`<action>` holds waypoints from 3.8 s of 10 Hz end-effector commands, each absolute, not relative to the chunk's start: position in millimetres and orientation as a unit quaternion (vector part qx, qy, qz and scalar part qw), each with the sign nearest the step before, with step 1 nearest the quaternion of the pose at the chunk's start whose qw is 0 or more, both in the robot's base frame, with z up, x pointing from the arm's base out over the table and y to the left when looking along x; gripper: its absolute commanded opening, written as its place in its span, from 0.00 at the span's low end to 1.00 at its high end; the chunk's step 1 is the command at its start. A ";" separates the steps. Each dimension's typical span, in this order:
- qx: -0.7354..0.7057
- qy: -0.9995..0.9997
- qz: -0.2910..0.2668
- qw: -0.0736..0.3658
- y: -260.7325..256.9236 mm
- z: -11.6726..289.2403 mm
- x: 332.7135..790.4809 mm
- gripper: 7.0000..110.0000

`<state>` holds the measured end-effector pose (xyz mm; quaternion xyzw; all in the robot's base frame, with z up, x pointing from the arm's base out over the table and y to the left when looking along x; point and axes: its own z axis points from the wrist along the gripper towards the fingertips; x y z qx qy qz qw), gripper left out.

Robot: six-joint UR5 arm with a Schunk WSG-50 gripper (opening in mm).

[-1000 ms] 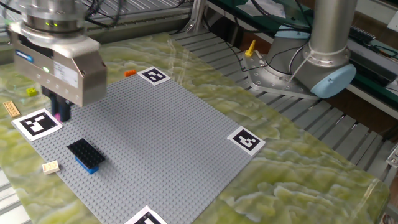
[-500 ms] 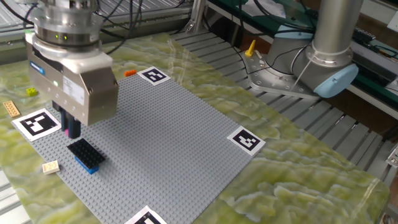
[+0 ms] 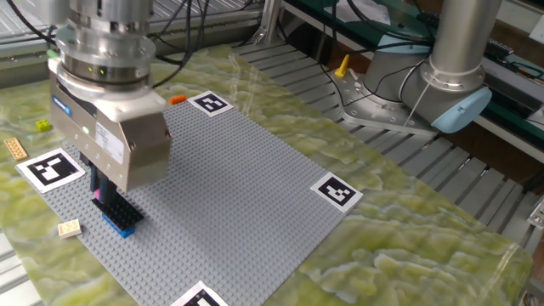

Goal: Stack small Lego blocks one on top of the other

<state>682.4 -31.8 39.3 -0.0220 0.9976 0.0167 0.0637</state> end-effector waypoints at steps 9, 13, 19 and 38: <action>-0.025 0.998 0.013 0.049 -24.6 26.1 673.6 0.00; -0.022 0.998 0.012 0.052 -22.1 19.0 675.2 0.00; -0.022 0.998 0.012 0.051 -23.8 21.3 672.3 0.00; -0.030 0.998 0.026 0.046 -21.1 22.2 671.6 0.00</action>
